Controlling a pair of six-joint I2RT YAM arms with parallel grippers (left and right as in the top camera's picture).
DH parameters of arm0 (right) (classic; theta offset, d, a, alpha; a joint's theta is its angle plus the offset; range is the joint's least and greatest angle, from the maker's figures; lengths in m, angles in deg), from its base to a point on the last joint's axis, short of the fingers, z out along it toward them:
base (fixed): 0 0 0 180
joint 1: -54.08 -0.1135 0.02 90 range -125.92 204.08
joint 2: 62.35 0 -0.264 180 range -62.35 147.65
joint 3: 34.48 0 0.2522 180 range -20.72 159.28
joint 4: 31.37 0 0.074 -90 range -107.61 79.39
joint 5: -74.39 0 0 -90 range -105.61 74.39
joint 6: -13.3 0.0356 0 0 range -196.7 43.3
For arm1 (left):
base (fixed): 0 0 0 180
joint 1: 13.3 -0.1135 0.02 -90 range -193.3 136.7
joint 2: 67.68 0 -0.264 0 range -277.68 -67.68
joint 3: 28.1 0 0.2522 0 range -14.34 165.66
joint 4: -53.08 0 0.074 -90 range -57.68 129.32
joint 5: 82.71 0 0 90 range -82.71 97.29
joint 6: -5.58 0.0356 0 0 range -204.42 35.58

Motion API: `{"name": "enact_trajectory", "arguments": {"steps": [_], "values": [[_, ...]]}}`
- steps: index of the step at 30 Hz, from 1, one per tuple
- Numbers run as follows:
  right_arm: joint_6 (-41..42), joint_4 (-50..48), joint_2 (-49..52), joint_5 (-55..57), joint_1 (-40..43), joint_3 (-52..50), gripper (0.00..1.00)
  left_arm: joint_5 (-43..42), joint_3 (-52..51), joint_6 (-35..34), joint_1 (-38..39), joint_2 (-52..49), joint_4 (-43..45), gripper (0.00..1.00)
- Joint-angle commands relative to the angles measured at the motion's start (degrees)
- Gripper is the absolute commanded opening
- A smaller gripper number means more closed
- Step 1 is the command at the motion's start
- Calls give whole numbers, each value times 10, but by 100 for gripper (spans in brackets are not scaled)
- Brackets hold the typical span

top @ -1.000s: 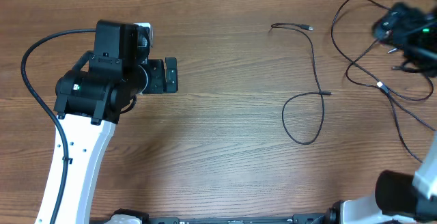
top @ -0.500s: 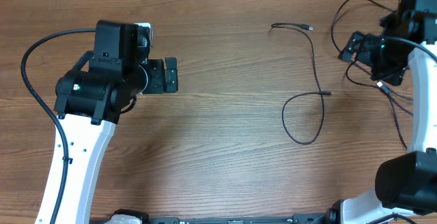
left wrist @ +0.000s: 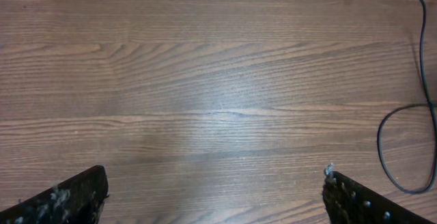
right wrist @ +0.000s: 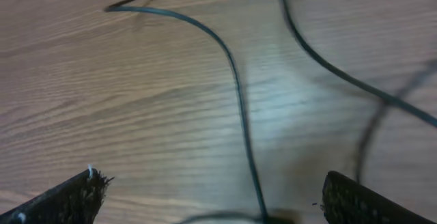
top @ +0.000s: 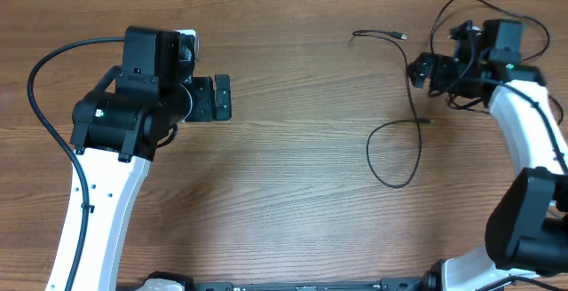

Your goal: Untangle cables

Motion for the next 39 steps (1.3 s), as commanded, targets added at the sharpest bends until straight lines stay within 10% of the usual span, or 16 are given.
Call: {"name": "enact_trajectory", "arguments": {"steps": [1,16,31,39], "values": [[-14,-55,29,-17,-16,-25,100,4,6,13,-2,-3,2,99],[-14,-206,193,-3,-34,-28,94,4,6,12,-2,-3,2,100],[-14,-208,200,-3,-35,-28,7,4,6,13,-2,-3,2,100],[-14,-126,184,-2,-35,7,4,4,6,12,-2,-3,2,100]]}}
